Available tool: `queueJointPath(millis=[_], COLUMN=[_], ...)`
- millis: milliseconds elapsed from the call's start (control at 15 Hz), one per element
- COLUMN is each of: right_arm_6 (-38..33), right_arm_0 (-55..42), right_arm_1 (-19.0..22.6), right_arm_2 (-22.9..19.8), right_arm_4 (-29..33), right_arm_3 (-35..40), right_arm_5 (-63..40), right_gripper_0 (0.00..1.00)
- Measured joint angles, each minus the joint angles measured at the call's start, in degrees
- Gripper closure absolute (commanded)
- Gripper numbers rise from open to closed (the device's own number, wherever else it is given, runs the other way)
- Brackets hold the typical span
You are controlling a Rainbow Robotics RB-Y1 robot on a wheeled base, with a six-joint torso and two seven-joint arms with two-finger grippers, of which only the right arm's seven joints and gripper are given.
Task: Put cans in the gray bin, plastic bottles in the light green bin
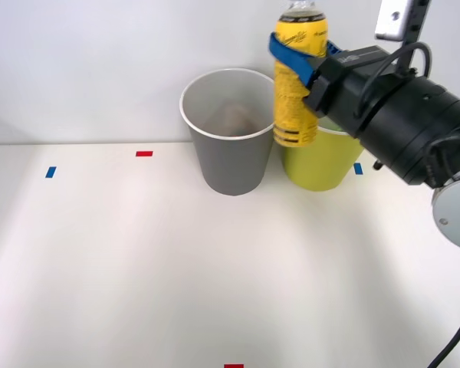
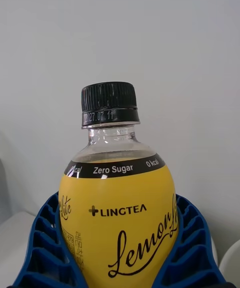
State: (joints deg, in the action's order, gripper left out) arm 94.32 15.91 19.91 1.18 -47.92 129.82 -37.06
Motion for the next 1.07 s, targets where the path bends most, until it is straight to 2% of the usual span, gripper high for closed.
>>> queueJointPath(millis=[267,400,600,800,1067], right_arm_6=[-1.5,-1.9,-1.2,-0.5,-0.3], right_arm_0=[-0.4,-0.6,-0.6,-0.3,4.6], right_arm_1=[3.2,4.2,5.0,5.1,3.9], right_arm_2=[-6.1,-7.7,-7.9,-7.9,-5.7], right_arm_4=[0.4,0.4,0.8,1.7,2.5], right_arm_3=[-0.1,-2.1,-7.6,-10.5,-18.6], right_arm_5=[2.2,4.3,10.7,12.0,15.1], right_gripper_0=[0.97,0.97,0.96,0.96,0.96])
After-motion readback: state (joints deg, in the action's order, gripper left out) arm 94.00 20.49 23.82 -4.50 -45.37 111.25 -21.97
